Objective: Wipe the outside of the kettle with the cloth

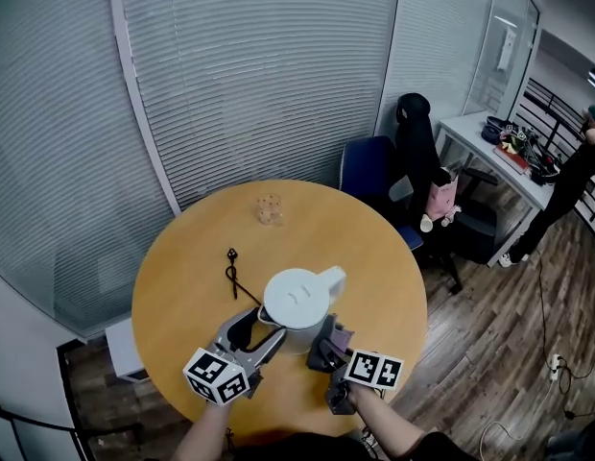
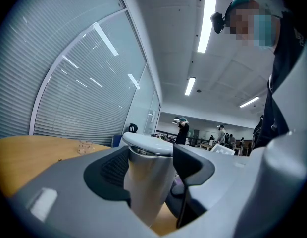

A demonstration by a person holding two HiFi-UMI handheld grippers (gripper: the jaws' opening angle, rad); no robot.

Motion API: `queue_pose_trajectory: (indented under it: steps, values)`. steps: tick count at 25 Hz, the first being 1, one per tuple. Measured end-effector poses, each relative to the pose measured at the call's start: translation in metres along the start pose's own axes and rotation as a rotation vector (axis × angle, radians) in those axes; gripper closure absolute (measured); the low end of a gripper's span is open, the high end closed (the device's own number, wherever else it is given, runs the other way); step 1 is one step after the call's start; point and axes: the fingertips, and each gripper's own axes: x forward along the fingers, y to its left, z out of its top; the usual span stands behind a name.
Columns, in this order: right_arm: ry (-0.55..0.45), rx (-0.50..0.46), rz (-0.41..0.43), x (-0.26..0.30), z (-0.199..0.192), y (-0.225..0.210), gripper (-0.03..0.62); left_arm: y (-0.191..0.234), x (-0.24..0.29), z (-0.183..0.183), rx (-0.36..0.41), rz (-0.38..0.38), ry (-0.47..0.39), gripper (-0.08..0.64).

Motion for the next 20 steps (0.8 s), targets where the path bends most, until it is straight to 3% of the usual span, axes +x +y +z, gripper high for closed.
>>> queue_pose_trajectory:
  steps: [6,11,16,20]
  values:
    - [0.135,0.071,-0.105,0.027,-0.041,-0.050,0.500,0.000,-0.001,-0.001,0.006,0.003,0.005,0.273]
    - [0.203,0.138,-0.144,0.038,-0.055,-0.067,0.500,-0.001,-0.002,-0.001,0.004,0.004,0.008,0.273]
    - [0.143,0.081,-0.145,0.016,-0.041,-0.060,0.500,-0.001,-0.009,-0.004,-0.011,0.003,0.001,0.273]
    - [0.052,-0.020,-0.029,-0.014,0.010,-0.017,0.500,0.000,-0.009,-0.002,-0.012,0.002,-0.004,0.273]
